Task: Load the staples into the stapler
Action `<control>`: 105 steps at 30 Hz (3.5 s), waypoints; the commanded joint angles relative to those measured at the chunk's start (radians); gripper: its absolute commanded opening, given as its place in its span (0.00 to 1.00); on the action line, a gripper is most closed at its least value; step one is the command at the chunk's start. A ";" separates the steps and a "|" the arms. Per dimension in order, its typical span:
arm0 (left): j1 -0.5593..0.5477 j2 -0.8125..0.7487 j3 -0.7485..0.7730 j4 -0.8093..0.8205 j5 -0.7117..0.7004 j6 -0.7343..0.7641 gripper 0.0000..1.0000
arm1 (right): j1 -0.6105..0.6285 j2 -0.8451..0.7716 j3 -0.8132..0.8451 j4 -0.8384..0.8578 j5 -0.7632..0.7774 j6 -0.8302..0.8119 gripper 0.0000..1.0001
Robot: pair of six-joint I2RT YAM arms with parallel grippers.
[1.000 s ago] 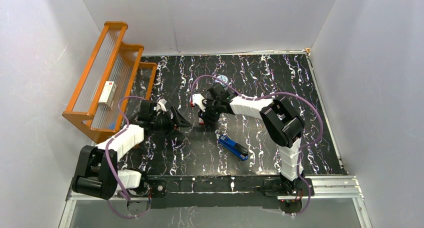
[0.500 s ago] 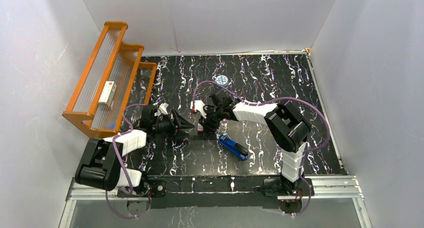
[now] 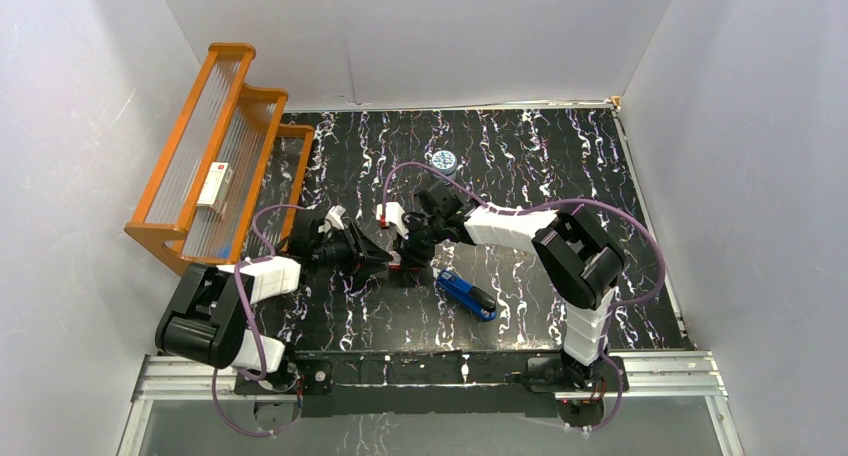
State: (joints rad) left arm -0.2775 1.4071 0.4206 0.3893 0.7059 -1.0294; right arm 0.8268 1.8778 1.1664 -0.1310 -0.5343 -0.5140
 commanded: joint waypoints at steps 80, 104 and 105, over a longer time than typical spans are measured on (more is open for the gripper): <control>-0.095 0.079 0.039 0.097 -0.026 0.038 0.32 | 0.046 -0.085 -0.072 0.187 0.036 0.053 0.43; -0.095 0.167 0.036 0.189 0.051 -0.047 0.37 | 0.052 -0.028 -0.018 0.195 0.094 0.092 0.50; -0.095 0.170 0.038 0.191 0.055 -0.050 0.36 | 0.052 -0.023 -0.015 0.197 0.097 0.093 0.50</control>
State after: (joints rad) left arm -0.3557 1.5639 0.4385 0.5720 0.6651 -1.0565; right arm 0.8661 1.8526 1.0840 -0.0608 -0.4355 -0.4301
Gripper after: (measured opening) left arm 0.364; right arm 0.505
